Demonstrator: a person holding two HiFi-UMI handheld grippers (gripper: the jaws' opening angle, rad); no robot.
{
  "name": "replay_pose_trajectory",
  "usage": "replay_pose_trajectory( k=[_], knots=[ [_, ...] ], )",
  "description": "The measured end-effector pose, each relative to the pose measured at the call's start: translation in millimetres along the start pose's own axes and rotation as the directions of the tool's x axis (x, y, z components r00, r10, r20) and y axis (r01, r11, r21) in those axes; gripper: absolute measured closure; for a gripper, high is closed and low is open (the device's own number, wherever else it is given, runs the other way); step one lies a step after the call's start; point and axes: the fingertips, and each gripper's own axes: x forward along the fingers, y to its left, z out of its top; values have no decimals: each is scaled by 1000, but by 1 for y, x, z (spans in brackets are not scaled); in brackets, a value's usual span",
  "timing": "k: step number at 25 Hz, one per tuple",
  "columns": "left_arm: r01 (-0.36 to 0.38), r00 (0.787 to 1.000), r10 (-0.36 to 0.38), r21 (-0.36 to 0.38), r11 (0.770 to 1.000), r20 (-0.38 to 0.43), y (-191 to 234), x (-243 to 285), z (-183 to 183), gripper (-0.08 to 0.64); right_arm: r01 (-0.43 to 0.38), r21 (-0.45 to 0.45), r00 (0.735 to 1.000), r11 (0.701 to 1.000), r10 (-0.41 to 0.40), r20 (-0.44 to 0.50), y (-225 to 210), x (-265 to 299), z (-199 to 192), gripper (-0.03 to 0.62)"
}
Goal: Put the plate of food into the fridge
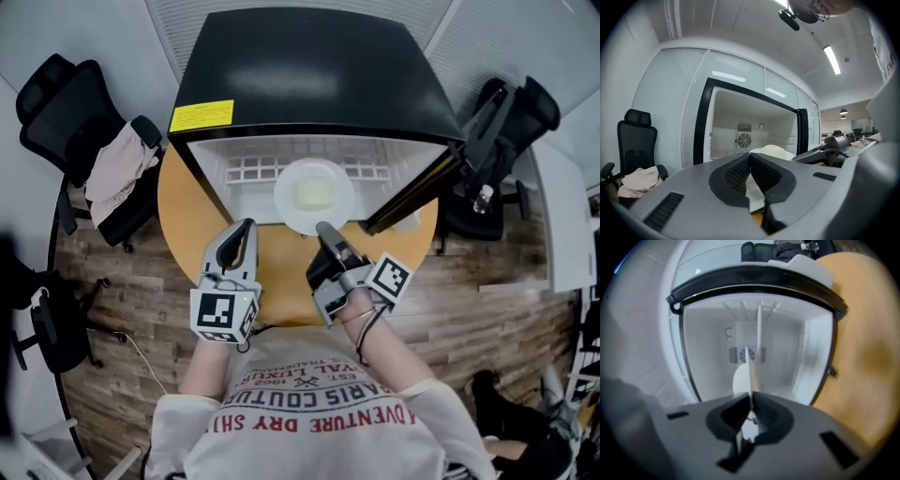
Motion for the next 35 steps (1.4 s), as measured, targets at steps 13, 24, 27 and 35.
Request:
replay_pose_trajectory(
  k=[13,24,27,35],
  knots=[
    [-17,999,18,14,1000,-28,2,31,-6,531,37,20,999,999,-37,10,-8,39,27,554],
    [-40,998,41,6,999,-51,17,43,-15,531,58,0,998,998,-58,30,-6,64,35,554],
    [-32,998,32,8,999,-58,15,45,-17,531,49,-1,999,999,-49,15,-3,70,37,546],
    [-37,997,39,20,999,-71,15,43,-25,531,52,-9,998,999,-52,30,-9,78,43,456]
  ],
)
